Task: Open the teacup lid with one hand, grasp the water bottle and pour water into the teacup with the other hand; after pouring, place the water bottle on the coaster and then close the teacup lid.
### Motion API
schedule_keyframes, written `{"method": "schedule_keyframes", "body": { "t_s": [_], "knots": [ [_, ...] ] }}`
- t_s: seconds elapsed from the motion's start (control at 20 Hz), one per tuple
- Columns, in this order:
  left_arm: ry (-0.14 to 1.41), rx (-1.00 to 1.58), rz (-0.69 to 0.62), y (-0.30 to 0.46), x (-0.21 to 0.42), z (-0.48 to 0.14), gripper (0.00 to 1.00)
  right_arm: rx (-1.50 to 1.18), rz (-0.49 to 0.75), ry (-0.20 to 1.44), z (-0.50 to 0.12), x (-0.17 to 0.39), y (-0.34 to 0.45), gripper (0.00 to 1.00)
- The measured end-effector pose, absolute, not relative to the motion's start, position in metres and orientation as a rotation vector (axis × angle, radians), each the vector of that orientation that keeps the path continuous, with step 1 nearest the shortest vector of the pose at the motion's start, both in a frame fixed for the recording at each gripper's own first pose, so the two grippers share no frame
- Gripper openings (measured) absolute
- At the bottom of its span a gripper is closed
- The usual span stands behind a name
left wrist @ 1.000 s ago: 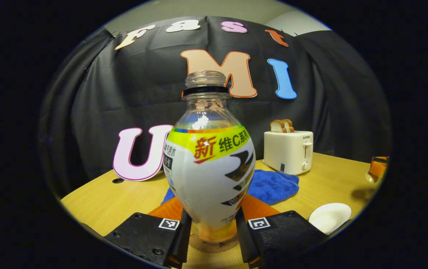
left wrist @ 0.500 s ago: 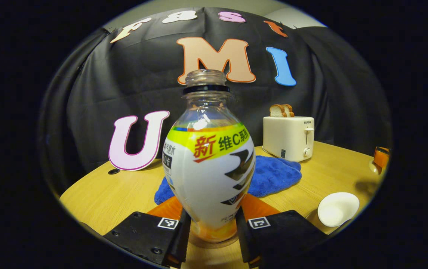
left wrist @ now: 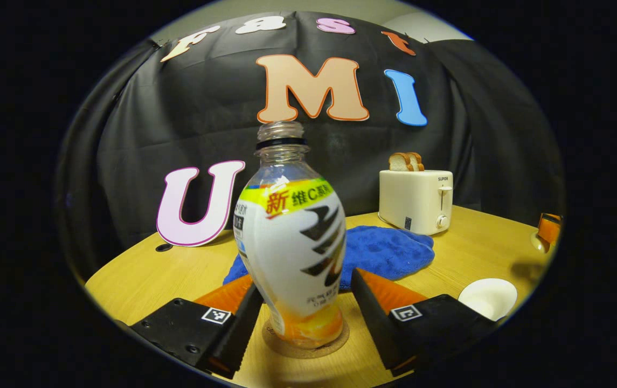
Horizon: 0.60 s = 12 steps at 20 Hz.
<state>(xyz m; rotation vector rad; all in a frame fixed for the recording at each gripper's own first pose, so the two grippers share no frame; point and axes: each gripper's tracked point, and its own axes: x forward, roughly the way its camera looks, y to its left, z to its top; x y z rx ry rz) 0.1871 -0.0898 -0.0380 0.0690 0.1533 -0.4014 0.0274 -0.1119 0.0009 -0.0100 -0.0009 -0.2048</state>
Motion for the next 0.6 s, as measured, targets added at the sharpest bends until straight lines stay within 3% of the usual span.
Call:
{"method": "schedule_keyframes", "body": {
  "t_s": [0.6],
  "knots": [
    [0.068, 0.027, -0.379, -0.079, 0.166, -0.024, 0.95, -0.010, -0.202, -0.002, 0.001, 0.028, -0.112, 0.31]
  ]
}}
